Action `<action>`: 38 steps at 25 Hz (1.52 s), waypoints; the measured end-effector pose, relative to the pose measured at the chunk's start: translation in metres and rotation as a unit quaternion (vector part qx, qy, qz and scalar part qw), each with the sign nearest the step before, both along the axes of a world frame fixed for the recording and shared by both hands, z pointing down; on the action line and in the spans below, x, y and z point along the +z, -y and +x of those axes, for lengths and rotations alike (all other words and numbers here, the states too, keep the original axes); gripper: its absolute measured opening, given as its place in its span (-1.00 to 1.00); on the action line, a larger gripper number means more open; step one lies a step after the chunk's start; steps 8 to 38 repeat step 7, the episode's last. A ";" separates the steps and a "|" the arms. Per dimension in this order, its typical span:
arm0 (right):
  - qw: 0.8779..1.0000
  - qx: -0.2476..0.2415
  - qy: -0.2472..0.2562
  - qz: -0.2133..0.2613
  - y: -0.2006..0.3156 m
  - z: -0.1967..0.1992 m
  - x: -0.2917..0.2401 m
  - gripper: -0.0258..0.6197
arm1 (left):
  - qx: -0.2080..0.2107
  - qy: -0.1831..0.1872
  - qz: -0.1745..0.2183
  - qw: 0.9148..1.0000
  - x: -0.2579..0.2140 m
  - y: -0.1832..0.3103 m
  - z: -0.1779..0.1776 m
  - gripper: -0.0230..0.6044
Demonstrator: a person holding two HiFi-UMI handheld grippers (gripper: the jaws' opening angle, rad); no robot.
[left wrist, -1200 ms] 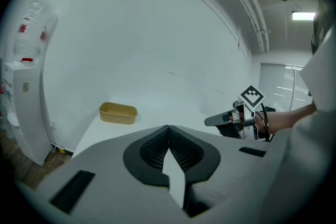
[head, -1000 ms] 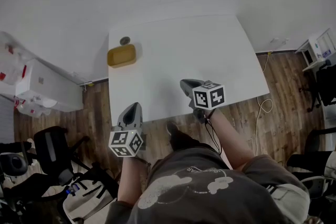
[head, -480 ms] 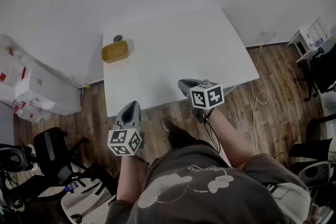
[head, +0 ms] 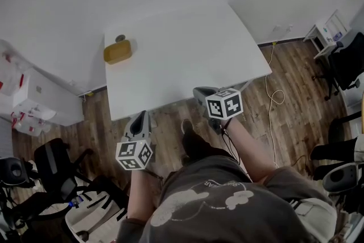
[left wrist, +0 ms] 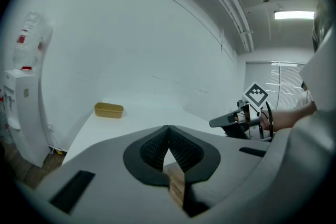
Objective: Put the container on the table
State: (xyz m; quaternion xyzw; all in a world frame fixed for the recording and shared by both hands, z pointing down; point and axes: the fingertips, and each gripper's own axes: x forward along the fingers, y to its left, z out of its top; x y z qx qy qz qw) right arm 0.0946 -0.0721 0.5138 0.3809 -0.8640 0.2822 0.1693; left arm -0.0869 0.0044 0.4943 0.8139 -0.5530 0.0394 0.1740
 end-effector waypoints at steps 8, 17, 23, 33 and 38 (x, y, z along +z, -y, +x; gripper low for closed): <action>1.000 0.012 0.000 0.001 -0.021 0.012 0.005 -0.92 | 0.014 -0.004 -0.010 1.000 0.012 -0.016 0.011 -0.93; 1.000 0.012 0.000 0.001 -0.021 0.012 0.005 -0.92 | 0.014 -0.004 -0.010 1.000 0.012 -0.016 0.011 -0.93; 1.000 0.012 0.000 0.001 -0.021 0.012 0.005 -0.92 | 0.014 -0.004 -0.010 1.000 0.012 -0.016 0.011 -0.93; 1.000 0.012 0.000 0.001 -0.021 0.012 0.005 -0.92 | 0.014 -0.004 -0.010 1.000 0.012 -0.016 0.011 -0.93; 1.000 0.012 0.000 0.001 -0.021 0.012 0.005 -0.92 | 0.014 -0.004 -0.010 1.000 0.012 -0.016 0.011 -0.93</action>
